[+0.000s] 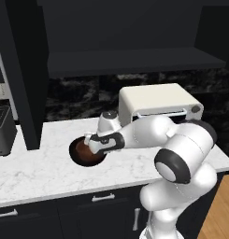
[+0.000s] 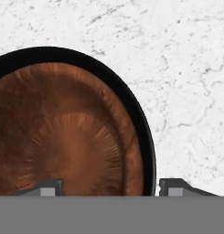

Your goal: Pick up the bowls on the counter and stack them on top of one another in the open cabinet. Place the smaller bowl on top of the larger bowl.

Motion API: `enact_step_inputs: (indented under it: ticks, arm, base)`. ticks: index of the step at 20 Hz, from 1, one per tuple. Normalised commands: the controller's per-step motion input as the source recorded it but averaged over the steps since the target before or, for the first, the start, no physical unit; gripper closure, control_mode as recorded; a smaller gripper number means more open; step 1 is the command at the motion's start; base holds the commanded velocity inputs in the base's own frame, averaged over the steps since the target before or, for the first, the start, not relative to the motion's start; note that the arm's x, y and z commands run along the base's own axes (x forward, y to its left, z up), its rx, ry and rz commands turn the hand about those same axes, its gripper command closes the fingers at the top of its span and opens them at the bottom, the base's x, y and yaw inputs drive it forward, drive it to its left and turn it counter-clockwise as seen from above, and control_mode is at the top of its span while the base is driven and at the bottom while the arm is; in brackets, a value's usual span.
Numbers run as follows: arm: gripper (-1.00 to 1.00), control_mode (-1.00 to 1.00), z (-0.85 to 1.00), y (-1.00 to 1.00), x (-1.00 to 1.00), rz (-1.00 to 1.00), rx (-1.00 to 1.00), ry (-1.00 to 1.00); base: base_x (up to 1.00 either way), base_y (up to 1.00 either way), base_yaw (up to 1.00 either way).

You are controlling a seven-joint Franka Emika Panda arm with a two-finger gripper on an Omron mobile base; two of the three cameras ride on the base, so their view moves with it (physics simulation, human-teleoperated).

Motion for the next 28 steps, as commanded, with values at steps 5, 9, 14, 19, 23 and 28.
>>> enact_step_inputs:
  ticks: [5, 9, 14, 19, 23, 28]
  arm:
    - [-1.0, -1.0, 0.35, -0.07, -0.08, 0.0, 0.04, 0.0]
    - [-1.0, -1.0, 0.56, -0.25, -0.02, 0.0, 0.09, 0.08]
    - [-1.0, -1.0, 0.13, -0.49, -0.09, 0.0, 0.07, 0.02]
    - [-1.0, -1.0, -0.13, 0.02, 0.0, 0.0, -0.01, 0.0]
    - [-1.0, -1.0, -0.05, 0.18, 0.0, 0.0, -0.04, 0.0]
    - [-1.0, -1.0, -0.25, 0.01, 0.0, 0.0, 0.0, 0.0]
  base:
    - [0.0, 0.0, 0.0]
    - [0.0, 0.0, 0.0]
    - [0.0, 0.0, 0.0]
    - [0.0, 0.0, 0.0]
    - [0.0, 0.0, 0.0]
    - [0.0, 0.0, 0.0]
